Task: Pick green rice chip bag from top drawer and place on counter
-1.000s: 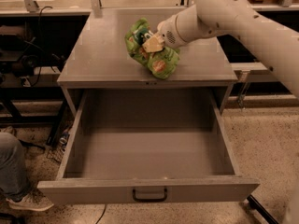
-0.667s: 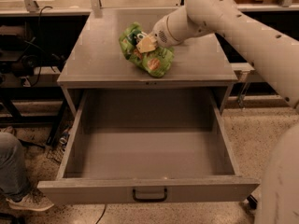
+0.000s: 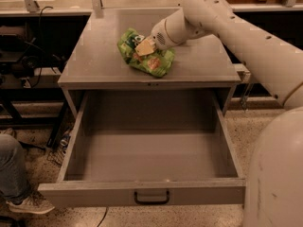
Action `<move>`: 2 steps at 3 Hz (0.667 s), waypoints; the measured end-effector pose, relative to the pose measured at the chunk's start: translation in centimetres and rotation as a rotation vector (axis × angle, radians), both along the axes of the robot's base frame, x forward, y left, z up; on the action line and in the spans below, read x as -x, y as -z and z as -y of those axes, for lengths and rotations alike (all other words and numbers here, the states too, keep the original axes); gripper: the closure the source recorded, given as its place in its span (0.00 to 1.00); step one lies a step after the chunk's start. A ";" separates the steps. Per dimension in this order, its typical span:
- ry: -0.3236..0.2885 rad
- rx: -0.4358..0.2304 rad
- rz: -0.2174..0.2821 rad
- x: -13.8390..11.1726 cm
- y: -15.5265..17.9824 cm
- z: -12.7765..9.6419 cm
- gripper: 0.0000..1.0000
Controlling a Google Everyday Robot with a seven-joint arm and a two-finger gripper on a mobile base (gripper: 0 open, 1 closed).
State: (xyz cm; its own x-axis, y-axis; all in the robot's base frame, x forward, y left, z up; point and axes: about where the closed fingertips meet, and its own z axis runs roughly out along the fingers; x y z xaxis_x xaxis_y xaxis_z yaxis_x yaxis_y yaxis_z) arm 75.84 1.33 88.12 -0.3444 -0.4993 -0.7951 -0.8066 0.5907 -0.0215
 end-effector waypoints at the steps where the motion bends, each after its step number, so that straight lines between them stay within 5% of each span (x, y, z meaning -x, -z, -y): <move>1: 0.000 -0.004 -0.007 -0.2 0.0 0.1 0.05; 2: 0.024 -0.014 0.004 -0.3 -1.0 1.7 0.00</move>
Offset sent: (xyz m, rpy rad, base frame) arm 0.0048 -0.0438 0.0270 0.0268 -0.0272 -0.0662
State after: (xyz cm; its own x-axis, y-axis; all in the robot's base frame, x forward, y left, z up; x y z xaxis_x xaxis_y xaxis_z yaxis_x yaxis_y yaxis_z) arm 76.19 -0.36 89.07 -0.3531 -0.4799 -0.8031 -0.7919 0.6105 -0.0166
